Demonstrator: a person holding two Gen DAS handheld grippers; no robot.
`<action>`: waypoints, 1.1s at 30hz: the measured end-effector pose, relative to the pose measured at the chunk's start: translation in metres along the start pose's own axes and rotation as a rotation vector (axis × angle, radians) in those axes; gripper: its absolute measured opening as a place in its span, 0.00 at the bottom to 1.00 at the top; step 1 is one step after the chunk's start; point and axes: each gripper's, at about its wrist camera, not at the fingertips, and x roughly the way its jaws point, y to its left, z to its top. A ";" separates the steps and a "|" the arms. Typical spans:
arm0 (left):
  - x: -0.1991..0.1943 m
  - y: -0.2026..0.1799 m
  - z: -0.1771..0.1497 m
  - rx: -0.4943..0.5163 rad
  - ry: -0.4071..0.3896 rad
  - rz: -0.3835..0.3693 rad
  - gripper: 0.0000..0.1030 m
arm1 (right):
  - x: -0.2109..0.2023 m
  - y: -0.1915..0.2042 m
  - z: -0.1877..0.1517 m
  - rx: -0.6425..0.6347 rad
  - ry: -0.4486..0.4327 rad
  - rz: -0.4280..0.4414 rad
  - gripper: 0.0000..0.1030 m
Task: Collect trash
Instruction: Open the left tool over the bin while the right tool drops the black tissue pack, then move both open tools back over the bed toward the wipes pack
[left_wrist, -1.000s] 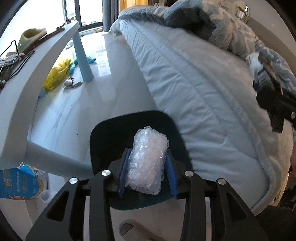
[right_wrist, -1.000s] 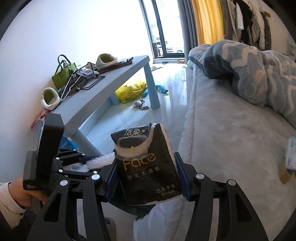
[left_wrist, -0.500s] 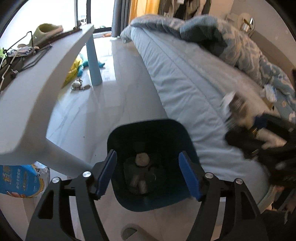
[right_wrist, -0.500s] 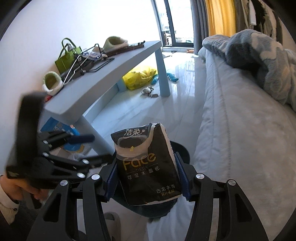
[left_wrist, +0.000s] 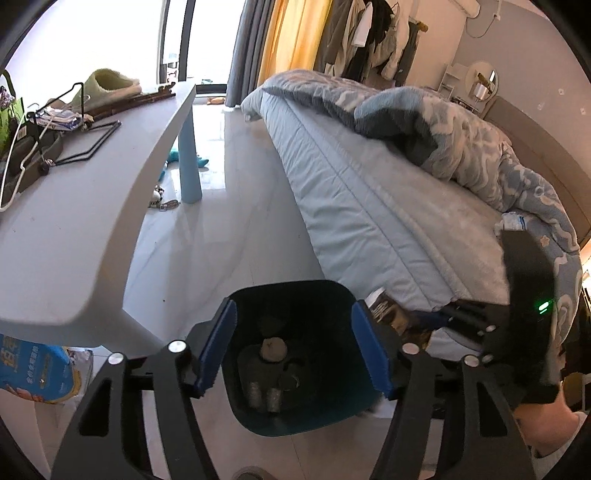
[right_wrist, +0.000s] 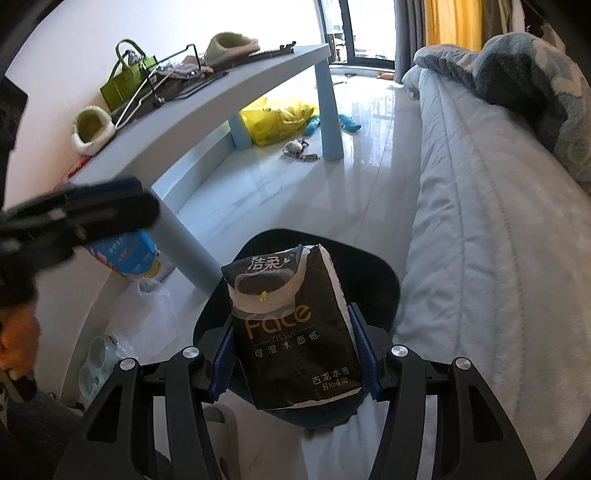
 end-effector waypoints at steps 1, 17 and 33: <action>-0.003 0.001 0.000 -0.004 -0.006 -0.002 0.61 | 0.003 0.002 0.000 -0.001 0.006 -0.001 0.55; -0.037 0.006 0.017 -0.055 -0.097 -0.059 0.44 | 0.060 0.016 -0.012 -0.011 0.151 -0.031 0.57; -0.062 -0.010 0.032 -0.042 -0.176 -0.054 0.44 | 0.010 0.020 0.006 -0.030 0.033 -0.009 0.66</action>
